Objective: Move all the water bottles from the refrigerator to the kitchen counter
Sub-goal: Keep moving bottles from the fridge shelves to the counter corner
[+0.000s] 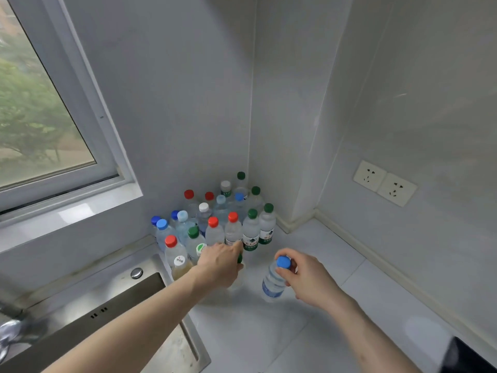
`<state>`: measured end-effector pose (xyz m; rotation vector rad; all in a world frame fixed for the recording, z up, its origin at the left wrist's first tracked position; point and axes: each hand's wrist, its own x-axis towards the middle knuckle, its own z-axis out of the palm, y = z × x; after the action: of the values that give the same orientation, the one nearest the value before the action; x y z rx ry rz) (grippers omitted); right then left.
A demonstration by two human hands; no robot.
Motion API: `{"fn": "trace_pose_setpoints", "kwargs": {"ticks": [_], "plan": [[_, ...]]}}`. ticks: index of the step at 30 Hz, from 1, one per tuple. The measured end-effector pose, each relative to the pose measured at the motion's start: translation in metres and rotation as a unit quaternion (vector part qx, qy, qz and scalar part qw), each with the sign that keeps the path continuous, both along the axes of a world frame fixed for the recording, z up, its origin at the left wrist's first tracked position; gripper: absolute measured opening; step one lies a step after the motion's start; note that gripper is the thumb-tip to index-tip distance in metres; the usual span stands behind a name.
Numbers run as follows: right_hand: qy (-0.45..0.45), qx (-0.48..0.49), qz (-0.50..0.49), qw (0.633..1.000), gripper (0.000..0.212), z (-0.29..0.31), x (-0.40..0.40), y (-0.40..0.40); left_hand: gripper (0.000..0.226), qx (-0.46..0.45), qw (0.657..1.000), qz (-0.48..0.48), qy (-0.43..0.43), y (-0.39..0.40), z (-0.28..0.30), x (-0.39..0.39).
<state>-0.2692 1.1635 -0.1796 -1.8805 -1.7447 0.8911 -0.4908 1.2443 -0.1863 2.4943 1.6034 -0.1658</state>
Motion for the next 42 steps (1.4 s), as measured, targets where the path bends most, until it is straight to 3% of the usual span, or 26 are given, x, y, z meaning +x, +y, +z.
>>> {"fn": "trace_pose_setpoints", "kwargs": {"ticks": [4,11,24,31,36,42], "plan": [[-0.007,-0.001,-0.003,1.0,0.012,-0.013,-0.008,0.03,0.03,0.028,0.998,-0.029,0.055,0.026,-0.013,-0.004],[-0.038,-0.01,-0.008,0.999,0.011,-0.036,-0.029,0.077,0.032,0.022,0.997,-0.023,0.064,0.058,-0.03,-0.013],[-0.053,-0.046,-0.018,0.997,0.014,-0.058,-0.066,0.128,0.035,-0.014,1.0,0.021,0.014,0.083,-0.042,-0.018],[-0.046,-0.055,-0.058,0.996,0.038,-0.062,-0.076,0.132,0.041,-0.002,1.0,0.011,0.022,0.083,-0.034,-0.026],[-0.026,-0.055,-0.074,0.995,0.055,-0.047,-0.07,0.108,0.035,0.035,0.998,0.007,-0.049,0.075,-0.023,-0.035],[0.05,-0.022,-0.138,0.989,0.057,-0.027,-0.048,0.041,0.029,0.014,0.976,-0.046,-0.214,0.043,-0.005,-0.037]]}}
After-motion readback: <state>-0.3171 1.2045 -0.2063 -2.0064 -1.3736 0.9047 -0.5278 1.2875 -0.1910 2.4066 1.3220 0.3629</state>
